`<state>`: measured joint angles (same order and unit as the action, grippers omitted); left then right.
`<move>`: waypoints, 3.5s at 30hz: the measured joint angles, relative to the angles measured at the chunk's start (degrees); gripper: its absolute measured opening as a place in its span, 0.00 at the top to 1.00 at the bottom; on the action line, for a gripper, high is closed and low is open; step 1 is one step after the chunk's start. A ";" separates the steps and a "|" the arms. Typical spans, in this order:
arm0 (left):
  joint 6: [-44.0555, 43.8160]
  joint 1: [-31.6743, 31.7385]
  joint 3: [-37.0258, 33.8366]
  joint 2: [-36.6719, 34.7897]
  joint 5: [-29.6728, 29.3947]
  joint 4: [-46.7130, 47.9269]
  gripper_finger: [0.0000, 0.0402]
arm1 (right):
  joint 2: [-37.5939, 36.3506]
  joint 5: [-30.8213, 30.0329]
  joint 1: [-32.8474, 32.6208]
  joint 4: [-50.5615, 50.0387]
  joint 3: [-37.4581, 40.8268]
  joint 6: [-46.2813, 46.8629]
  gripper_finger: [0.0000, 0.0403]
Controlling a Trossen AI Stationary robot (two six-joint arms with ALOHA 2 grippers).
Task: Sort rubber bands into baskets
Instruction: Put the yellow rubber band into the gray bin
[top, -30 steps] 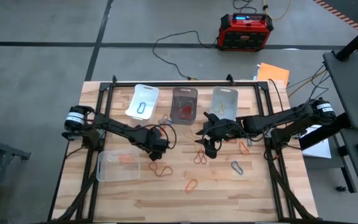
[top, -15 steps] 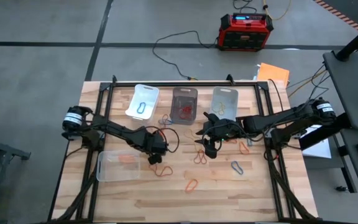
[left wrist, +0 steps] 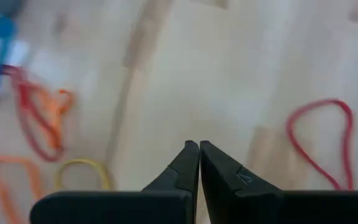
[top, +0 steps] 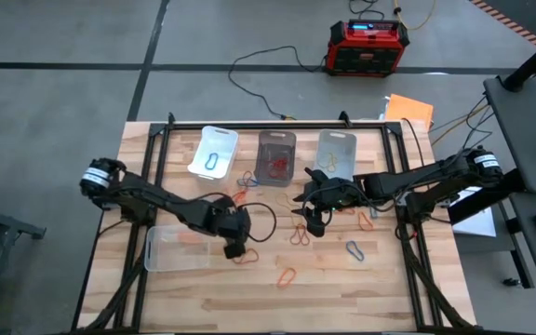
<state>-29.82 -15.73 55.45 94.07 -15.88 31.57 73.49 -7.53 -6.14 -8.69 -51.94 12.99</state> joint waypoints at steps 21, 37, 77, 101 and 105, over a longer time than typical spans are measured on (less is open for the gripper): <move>-18.89 7.37 -4.00 -0.05 0.16 14.20 0.64 | 0.00 0.02 0.01 0.02 0.00 -0.15 0.60; -18.09 7.56 -8.62 -0.36 3.75 5.56 0.81 | 0.00 0.00 0.00 0.04 0.02 -0.15 0.61; -10.03 5.84 -6.85 -1.25 2.91 -6.53 0.89 | 0.00 -0.02 -1.63 10.07 7.23 2.19 0.63; -9.11 6.32 -6.61 5.68 4.32 -7.16 0.99 | 0.00 -0.04 -1.61 10.71 7.23 1.97 0.60; -7.38 5.28 -6.61 5.28 3.87 -8.22 1.00 | 0.00 -0.02 -1.61 10.73 7.23 1.87 0.60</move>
<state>-37.20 -10.45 48.84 99.35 -12.02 23.34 73.49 -7.55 -7.75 2.04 -44.71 14.87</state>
